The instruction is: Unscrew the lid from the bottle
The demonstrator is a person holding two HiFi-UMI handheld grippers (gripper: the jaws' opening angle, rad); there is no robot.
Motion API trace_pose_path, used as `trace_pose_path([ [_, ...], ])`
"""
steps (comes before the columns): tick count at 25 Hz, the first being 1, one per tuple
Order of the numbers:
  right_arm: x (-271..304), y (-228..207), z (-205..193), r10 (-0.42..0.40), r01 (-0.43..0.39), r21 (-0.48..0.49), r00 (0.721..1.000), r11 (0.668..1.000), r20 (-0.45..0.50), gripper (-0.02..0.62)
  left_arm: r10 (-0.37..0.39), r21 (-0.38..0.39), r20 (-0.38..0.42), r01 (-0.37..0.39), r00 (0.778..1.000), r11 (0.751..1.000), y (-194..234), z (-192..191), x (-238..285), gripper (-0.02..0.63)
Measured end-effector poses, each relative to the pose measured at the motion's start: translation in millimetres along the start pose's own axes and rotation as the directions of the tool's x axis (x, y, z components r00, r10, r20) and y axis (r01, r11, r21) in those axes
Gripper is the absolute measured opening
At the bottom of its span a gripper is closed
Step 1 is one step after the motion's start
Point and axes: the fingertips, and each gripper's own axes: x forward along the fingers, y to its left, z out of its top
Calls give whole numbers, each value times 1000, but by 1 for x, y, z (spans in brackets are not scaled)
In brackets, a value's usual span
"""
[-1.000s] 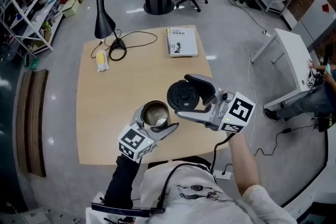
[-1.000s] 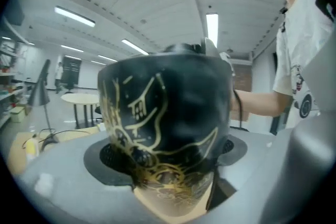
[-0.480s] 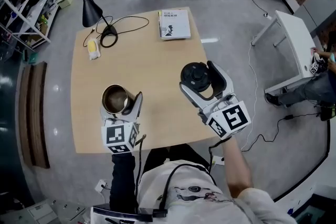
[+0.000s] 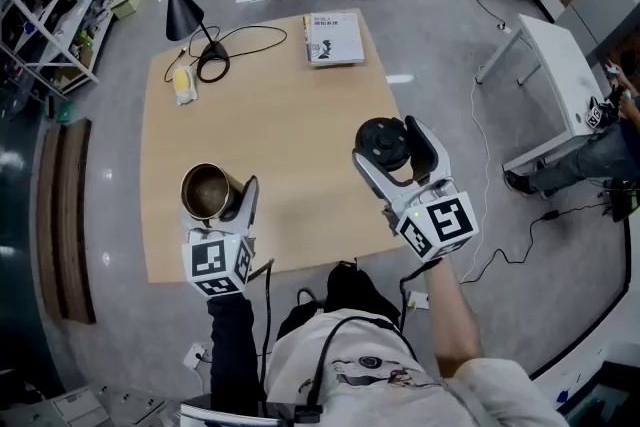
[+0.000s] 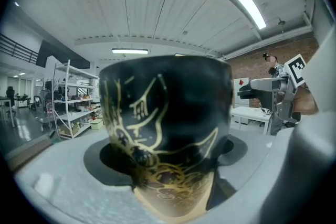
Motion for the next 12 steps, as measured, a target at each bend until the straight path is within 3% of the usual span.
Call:
trace_pose_path([
  [6, -26, 42, 22, -51, 49, 45, 998, 998, 40, 440, -83, 38, 8, 83, 997, 996, 8, 4, -44, 425],
  [12, -37, 74, 37, -35, 30, 78, 997, 996, 73, 439, -67, 23, 42, 66, 997, 998, 26, 17, -76, 425],
])
